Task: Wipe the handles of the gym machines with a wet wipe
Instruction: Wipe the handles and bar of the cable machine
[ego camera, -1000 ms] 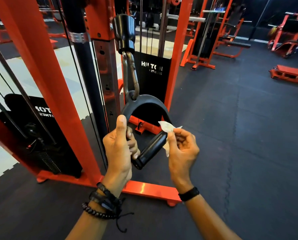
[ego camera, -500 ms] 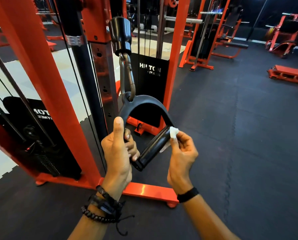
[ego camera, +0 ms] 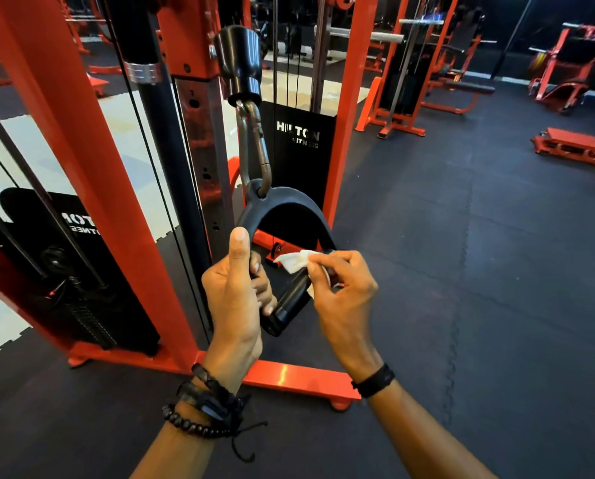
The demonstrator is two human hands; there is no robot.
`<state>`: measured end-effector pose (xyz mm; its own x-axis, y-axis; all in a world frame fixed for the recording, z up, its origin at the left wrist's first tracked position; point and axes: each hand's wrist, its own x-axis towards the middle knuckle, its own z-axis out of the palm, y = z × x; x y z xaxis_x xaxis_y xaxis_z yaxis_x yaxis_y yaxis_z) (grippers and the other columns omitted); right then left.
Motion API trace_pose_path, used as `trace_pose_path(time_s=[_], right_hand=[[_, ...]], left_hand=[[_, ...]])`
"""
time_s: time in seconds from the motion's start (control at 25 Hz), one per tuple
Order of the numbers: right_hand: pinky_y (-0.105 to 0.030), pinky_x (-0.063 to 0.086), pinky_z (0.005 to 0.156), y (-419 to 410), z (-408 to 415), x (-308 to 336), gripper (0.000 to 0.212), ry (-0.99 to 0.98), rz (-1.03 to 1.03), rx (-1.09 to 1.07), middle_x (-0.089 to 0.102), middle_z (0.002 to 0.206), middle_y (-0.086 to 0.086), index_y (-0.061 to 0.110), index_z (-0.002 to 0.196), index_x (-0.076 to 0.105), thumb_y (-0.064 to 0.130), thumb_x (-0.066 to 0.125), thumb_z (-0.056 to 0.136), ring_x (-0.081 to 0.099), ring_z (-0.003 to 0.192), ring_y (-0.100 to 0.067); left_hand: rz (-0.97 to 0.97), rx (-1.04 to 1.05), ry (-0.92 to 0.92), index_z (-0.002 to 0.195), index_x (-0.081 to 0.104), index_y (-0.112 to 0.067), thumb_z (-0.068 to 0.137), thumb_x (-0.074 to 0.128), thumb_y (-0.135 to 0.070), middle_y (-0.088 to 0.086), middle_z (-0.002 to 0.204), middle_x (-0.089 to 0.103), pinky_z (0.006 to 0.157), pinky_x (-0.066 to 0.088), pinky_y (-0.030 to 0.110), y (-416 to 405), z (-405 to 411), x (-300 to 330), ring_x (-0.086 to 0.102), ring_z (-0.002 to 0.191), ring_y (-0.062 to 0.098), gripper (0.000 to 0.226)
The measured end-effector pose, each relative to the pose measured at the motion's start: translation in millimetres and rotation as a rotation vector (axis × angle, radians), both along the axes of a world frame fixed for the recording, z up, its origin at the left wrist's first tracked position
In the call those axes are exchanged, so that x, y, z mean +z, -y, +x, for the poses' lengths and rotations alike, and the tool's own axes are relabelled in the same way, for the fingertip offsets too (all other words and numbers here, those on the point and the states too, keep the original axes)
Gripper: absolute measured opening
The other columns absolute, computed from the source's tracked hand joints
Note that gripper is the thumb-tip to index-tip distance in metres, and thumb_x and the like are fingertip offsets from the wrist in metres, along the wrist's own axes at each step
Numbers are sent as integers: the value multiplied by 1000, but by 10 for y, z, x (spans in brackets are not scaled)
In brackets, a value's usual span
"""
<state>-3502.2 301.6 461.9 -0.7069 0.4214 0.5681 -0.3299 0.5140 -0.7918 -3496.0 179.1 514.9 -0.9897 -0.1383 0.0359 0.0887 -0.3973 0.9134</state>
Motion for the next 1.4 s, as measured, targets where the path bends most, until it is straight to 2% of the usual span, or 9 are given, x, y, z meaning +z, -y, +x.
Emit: trace_pose_path(time_s=[0.2,0.28,0.52,0.6,0.76,0.88,1.0,1.24,1.4], right_hand=[[-9,38,72,93,-62,159,10,135,386,85,56,87,1,10,84,73,4,66,87,52,86,-14],[-9,38,71,120,-69,233,9,162,421,133,57,88,-1,10,85,72,4,66,87,52,86,-12],[-18,46,63,-353,12,107,20,-19,59,-45,64,82,1,19,83,68,-1,71,82,60,71,-4],[-22,46,61,-167,211,-48,19,-8,-16,51,62,79,2,20,87,65,2,68,84,60,67,-6],[-34,51,63,230,500,-209,5,-91,43,252,61,81,-1,10,88,68,5,69,86,61,72,-17],[-46,49,56,-82,98,-107,5,-104,-179,36,62,75,-4,26,85,67,21,68,86,60,61,-25],[-47,50,57,-271,-72,-75,2,-74,-189,-90,62,79,-2,27,87,68,25,67,87,60,64,-24],[-41,51,61,389,670,-285,5,-98,-72,206,60,79,-1,16,90,66,11,67,89,61,69,-22],[-38,46,53,-73,129,-118,6,-107,-430,-36,62,69,-16,10,87,63,7,66,92,57,53,-19]], left_hand=[[-33,5,-9,62,41,-13,99,47,-47,-5,44,27,36,26,21,30,-25,-5,22,35,9,50],[-29,-3,-9,63,42,-14,100,47,-47,-5,45,26,37,25,21,29,-27,-10,22,35,9,50],[25,-28,26,65,40,-15,98,49,-48,-3,49,19,37,24,20,52,-8,10,17,37,11,48],[25,-40,33,65,40,-14,98,49,-50,-1,51,17,37,23,22,52,-13,13,16,39,12,49],[25,-50,36,65,41,-14,97,49,-50,1,51,17,37,24,22,59,-23,6,16,38,13,49],[60,-77,47,67,40,-14,98,48,-51,0,53,16,37,23,22,30,2,24,15,39,12,49],[63,-89,53,66,40,-15,98,49,-51,-1,51,17,38,23,21,-10,15,39,15,39,11,49],[134,-109,81,65,40,-15,96,50,-53,-4,50,18,36,24,21,28,-8,17,17,35,9,50],[135,-122,84,67,39,-16,96,49,-53,-3,51,17,37,22,21,-24,34,50,15,37,9,49]])
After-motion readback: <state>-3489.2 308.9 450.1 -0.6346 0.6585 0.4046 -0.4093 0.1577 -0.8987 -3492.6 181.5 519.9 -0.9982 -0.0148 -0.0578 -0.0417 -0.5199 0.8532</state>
